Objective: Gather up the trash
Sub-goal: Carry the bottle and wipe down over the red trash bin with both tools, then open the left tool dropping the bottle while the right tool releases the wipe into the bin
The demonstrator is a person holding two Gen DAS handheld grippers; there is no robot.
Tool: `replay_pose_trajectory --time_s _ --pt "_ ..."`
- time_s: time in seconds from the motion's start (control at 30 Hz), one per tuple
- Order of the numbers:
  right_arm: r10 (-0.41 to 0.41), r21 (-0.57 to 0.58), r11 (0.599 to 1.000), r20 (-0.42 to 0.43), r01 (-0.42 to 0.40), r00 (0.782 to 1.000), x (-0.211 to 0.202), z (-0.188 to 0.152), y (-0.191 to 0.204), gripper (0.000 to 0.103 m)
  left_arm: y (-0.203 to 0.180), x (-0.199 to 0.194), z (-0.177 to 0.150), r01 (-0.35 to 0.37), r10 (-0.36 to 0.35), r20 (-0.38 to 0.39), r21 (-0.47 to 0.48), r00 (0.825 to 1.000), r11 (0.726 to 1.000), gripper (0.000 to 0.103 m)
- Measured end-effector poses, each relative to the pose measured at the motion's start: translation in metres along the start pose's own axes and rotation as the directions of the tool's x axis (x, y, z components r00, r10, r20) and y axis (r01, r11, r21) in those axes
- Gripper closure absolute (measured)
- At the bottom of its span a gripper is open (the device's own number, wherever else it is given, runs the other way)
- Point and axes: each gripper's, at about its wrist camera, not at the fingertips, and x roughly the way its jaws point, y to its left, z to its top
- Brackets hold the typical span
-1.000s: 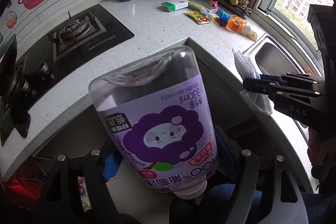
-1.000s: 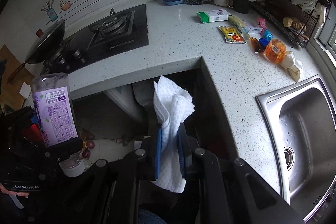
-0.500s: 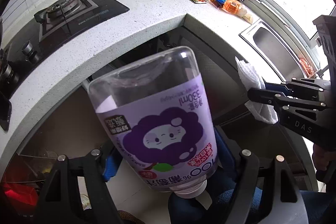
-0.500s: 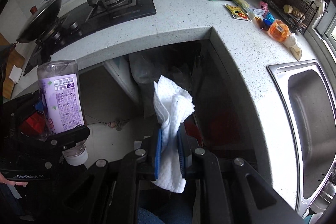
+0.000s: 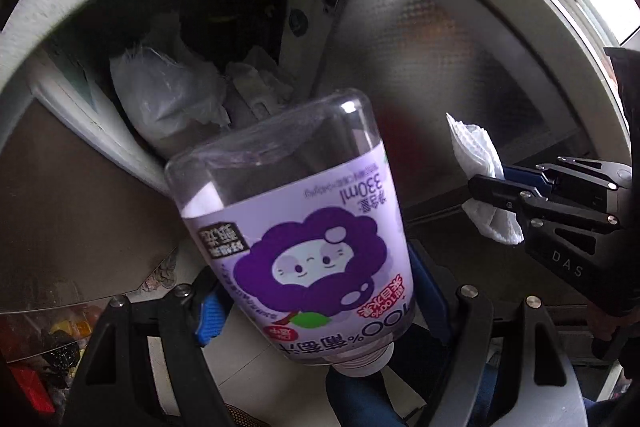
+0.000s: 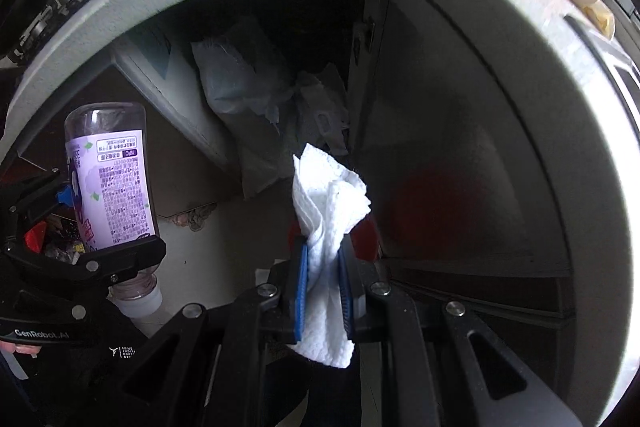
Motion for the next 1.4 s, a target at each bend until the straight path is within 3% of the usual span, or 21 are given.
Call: replay_pose_trajectory --time_s 0.27,0.37,0.47,0.6,0.7,0.9,1.13,1.4 --pt "0.003 0.052 0.999 -0.041 -0.001 0.999 0.114 -0.029 -0.029 0.090 0.006 0.135 -0.012 0.029 -0.028 -0.084 0.000 0.996 1.000 0.027" --pt "0.008 0.077 0.997 -0.056 -0.003 0.998 0.154 -0.036 -0.042 0.090 0.004 0.179 -0.014 0.012 -0.010 -0.111 0.018 0.994 1.000 0.027" --pt "0.010 0.087 0.996 -0.064 -0.005 0.998 0.194 -0.033 -0.047 0.090 0.004 0.216 -0.017 -0.008 0.013 -0.120 0.036 0.993 0.999 0.027" --pt "0.008 0.094 0.996 -0.074 -0.001 0.997 0.235 -0.031 -0.051 0.090 0.013 0.257 -0.022 0.023 -0.022 -0.140 -0.001 0.990 1.000 0.027" --pt "0.010 0.108 0.994 -0.076 -0.002 0.997 0.253 -0.037 -0.056 0.090 0.011 0.285 -0.027 0.026 -0.022 -0.156 0.029 0.988 0.999 0.028" --pt "-0.007 0.112 0.993 -0.117 0.020 0.993 0.283 -0.046 -0.066 0.090 0.009 0.320 -0.032 0.042 -0.032 -0.183 0.053 0.983 0.998 0.032" --pt "-0.011 0.133 0.991 -0.119 0.027 0.993 0.290 -0.054 -0.073 0.090 0.014 0.344 -0.027 0.041 -0.029 -0.196 0.056 0.980 0.998 0.032" --pt "-0.006 0.132 0.991 -0.115 0.022 0.993 0.283 -0.052 -0.074 0.090 0.014 0.334 -0.028 0.021 -0.006 -0.204 0.072 0.979 0.997 0.031"
